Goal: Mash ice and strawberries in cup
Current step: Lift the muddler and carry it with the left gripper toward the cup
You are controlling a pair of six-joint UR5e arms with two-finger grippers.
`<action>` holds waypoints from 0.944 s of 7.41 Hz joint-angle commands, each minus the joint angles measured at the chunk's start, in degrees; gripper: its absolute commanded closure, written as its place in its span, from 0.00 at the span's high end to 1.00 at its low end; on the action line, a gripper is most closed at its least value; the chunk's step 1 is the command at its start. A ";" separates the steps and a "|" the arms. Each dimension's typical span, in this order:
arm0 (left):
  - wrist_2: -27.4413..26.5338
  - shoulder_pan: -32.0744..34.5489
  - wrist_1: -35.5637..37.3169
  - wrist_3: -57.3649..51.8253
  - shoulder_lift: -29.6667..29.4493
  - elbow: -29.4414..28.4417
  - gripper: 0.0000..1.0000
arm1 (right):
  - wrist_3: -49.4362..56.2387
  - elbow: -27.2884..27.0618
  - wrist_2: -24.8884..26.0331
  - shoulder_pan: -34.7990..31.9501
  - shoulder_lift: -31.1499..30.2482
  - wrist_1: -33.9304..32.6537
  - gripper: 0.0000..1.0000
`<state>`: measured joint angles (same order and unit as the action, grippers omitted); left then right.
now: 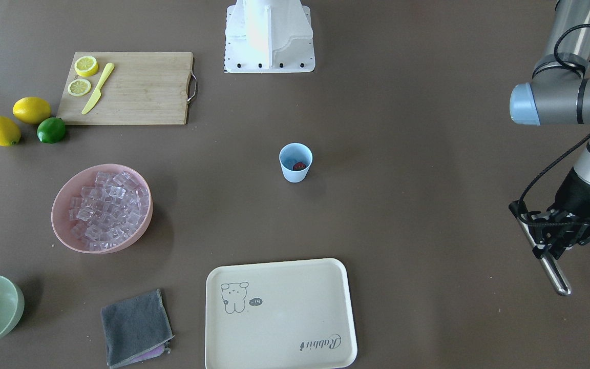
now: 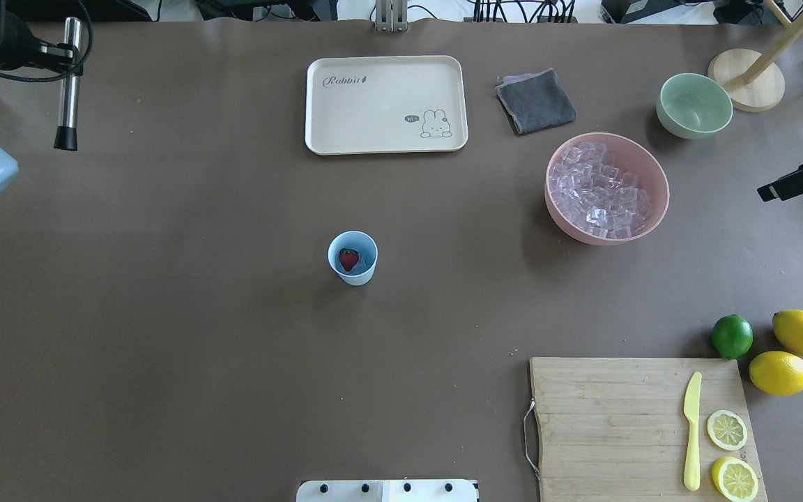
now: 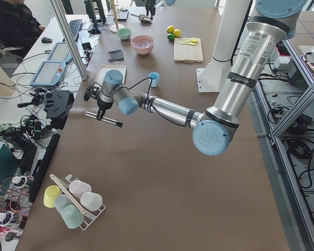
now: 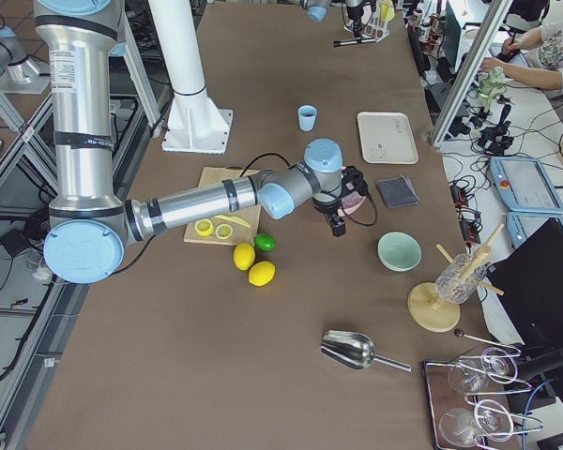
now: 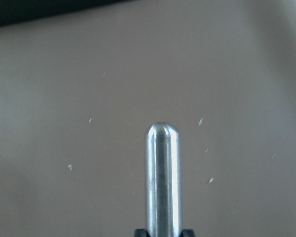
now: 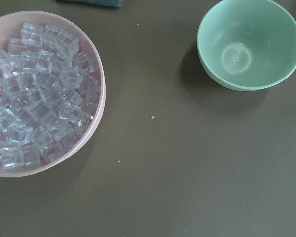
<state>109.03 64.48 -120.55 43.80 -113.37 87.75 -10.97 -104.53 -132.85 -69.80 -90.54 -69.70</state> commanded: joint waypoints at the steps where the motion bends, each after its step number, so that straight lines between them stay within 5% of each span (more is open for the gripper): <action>1: -14.74 -4.77 -0.04 10.82 -2.20 12.47 0.00 | -0.10 -0.23 -2.22 -0.16 -1.55 -0.08 0.98; 2: -26.03 -10.80 -0.03 15.30 -2.03 18.02 0.00 | -0.10 -0.15 -3.02 -0.25 -2.87 -0.08 0.98; 4: -52.75 -28.54 -0.03 17.02 -6.48 20.09 0.00 | -0.02 0.29 -3.64 -1.56 -4.81 -0.08 0.98; 7: -71.88 -44.39 -0.47 18.59 -11.34 20.11 0.00 | 0.07 0.29 -3.81 -2.09 -7.53 0.00 0.98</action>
<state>44.64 26.39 -120.98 61.40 -123.12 108.73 -10.97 -104.17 -136.48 -71.74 -97.04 -69.71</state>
